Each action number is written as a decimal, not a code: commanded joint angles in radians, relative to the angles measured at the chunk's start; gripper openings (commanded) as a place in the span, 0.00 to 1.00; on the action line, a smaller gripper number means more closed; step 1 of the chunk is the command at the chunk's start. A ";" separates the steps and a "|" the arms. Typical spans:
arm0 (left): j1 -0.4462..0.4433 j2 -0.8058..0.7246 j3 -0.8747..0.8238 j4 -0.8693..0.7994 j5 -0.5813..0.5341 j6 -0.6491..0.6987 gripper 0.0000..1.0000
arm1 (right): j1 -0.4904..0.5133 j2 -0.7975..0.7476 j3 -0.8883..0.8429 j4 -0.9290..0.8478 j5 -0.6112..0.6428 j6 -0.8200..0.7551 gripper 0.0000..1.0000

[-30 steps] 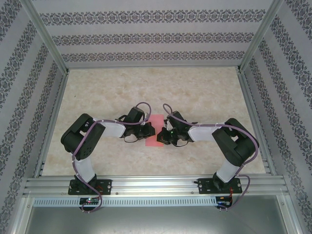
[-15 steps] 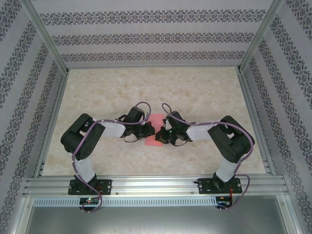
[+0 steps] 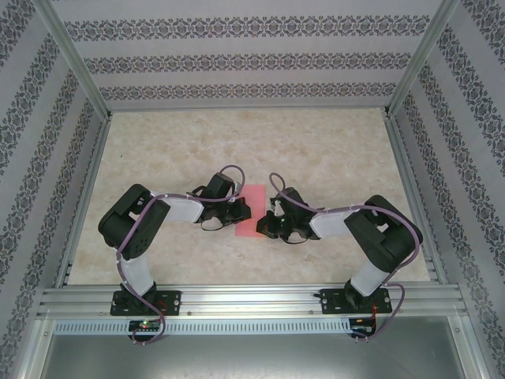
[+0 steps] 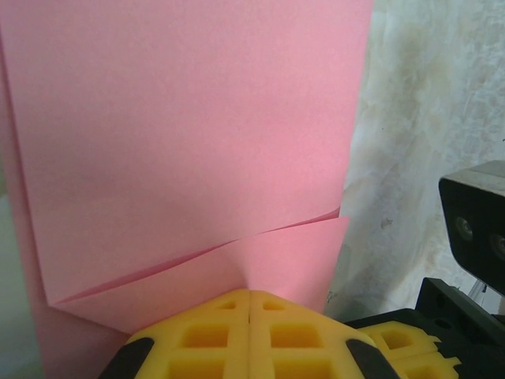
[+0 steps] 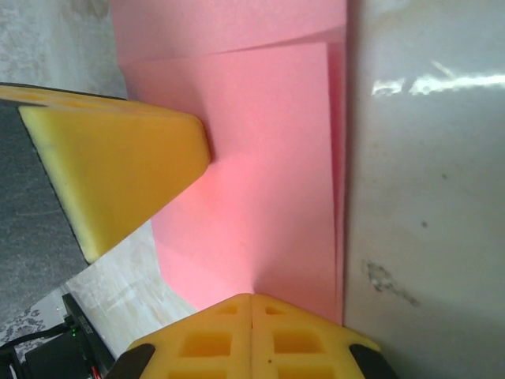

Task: Fold a paper plane with a square sheet of paper (pick it up from the middle)
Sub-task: Fold the triangle a second time at the center of the table.

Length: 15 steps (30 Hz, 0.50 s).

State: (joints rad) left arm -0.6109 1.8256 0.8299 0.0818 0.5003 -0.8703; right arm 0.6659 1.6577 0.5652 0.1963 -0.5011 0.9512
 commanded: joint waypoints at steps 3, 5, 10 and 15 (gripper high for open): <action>-0.002 0.010 0.000 -0.082 -0.067 0.022 0.05 | 0.012 -0.037 -0.089 -0.132 0.032 0.012 0.01; -0.001 0.009 0.000 -0.082 -0.066 0.024 0.05 | 0.012 -0.061 -0.098 -0.153 0.035 0.006 0.02; -0.003 0.005 0.008 -0.073 -0.053 0.019 0.05 | -0.006 -0.135 -0.102 -0.194 0.041 -0.005 0.04; -0.003 -0.027 0.020 -0.060 -0.023 0.023 0.08 | -0.049 -0.265 -0.055 -0.239 0.108 -0.024 0.13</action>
State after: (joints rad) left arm -0.6109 1.8240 0.8364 0.0723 0.5003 -0.8677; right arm 0.6384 1.4597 0.4805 0.0246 -0.4618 0.9485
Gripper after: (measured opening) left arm 0.075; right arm 0.123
